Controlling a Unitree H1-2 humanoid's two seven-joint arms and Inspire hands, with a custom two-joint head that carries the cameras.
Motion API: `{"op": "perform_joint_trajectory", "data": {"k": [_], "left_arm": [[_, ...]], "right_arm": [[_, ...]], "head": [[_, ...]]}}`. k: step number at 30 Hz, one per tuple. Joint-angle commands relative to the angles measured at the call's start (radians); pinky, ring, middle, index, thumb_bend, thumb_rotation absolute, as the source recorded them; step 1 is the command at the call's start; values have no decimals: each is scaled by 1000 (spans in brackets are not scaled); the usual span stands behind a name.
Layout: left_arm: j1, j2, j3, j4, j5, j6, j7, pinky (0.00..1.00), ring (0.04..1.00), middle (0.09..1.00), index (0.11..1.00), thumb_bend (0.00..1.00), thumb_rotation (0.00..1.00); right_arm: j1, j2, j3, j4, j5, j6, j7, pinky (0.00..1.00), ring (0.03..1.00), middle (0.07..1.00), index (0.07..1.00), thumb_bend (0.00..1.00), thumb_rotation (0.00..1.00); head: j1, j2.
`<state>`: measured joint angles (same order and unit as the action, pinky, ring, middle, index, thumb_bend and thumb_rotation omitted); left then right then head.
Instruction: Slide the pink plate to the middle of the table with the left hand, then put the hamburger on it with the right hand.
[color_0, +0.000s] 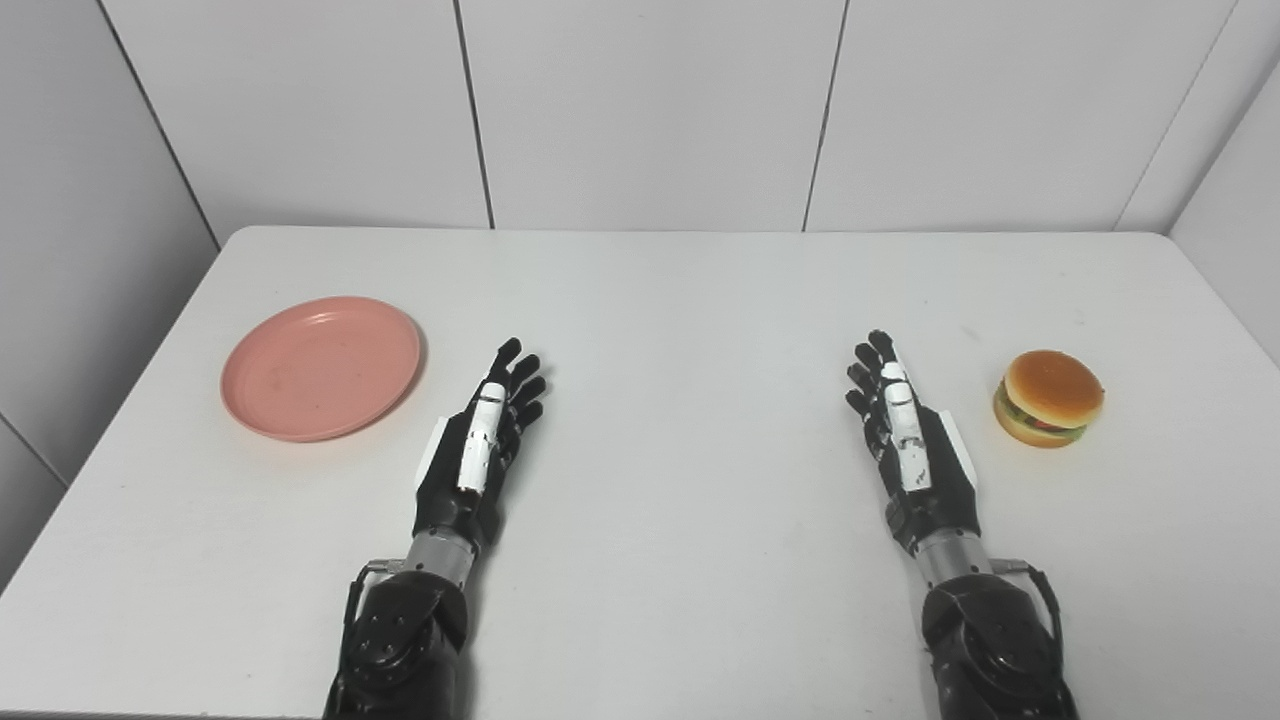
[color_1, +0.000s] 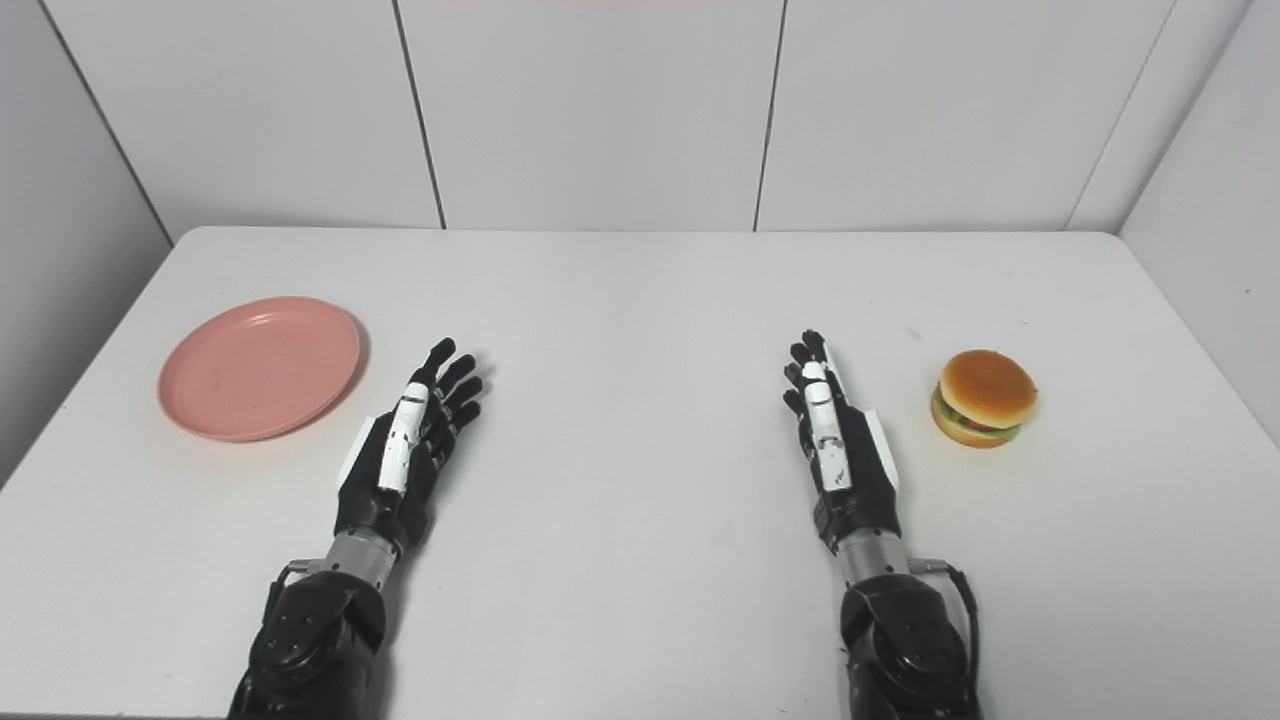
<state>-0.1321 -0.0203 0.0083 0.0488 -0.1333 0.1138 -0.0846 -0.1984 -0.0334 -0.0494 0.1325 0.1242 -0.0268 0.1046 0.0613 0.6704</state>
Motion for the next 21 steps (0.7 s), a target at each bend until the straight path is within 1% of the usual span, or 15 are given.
{"op": "perform_joint_trajectory", "data": {"k": [1,2,3,4,5,6,12,13,14,15,17,20,21], "left_arm": [[-5,-10,-11,20,9,-12,2,951,938,947,944,392,1000],[-6,-13,-13,29,12,-21,3,948,937,947,944,390,1000],[-6,-16,-15,35,14,-28,4,947,935,946,946,388,1000],[-6,-20,-17,44,17,-36,6,947,935,946,947,387,1000],[-6,-24,-19,51,18,-43,7,949,935,948,948,383,1000],[-7,-29,-22,62,20,-53,9,949,936,948,948,383,1000],[-16,-58,-39,134,43,-127,30,941,935,947,949,365,1000],[-18,-64,-41,147,47,-135,35,936,932,944,947,362,1000],[-20,-69,-43,155,50,-140,39,933,930,942,945,355,1000],[-22,-73,-45,168,54,-149,42,932,930,942,945,355,1000],[-27,-81,-45,189,57,-164,46,931,928,940,944,351,1000],[-34,-89,-47,214,62,-185,49,942,940,950,952,343,1000],[-35,-90,-48,220,64,-190,49,945,942,950,951,341,1000]], "right_arm": [[17,-10,-8,34,15,-65,14,990,977,977,990,279,1000],[17,-13,-8,38,17,-72,17,988,975,976,988,275,1000],[18,-16,-9,43,19,-78,20,988,976,978,990,279,1000],[17,-20,-10,53,23,-88,23,989,976,978,989,284,1000],[18,-22,-12,58,28,-90,26,995,978,978,987,298,1000],[19,-26,-14,65,34,-95,30,996,978,978,987,300,1000],[15,-60,-18,119,57,-141,67,1000,993,992,1000,285,1000],[14,-64,-22,131,70,-150,77,1000,992,990,1000,283,1000],[13,-67,-24,139,80,-157,85,1000,994,990,1000,282,1000],[11,-70,-26,150,90,-165,94,1000,994,991,1000,282,1000],[8,-72,-30,163,102,-175,103,1000,996,993,1000,266,1000],[5,-79,-28,183,115,-199,119,1000,998,998,1000,226,1000],[5,-81,-29,184,122,-193,122,1000,999,999,1000,222,1000]], "head": [[20,-14],[36,-26],[45,-30],[74,-50],[74,-50],[105,-68],[189,-125],[213,-144],[213,-144],[230,-161],[239,-173],[251,-185],[251,-185]]}}
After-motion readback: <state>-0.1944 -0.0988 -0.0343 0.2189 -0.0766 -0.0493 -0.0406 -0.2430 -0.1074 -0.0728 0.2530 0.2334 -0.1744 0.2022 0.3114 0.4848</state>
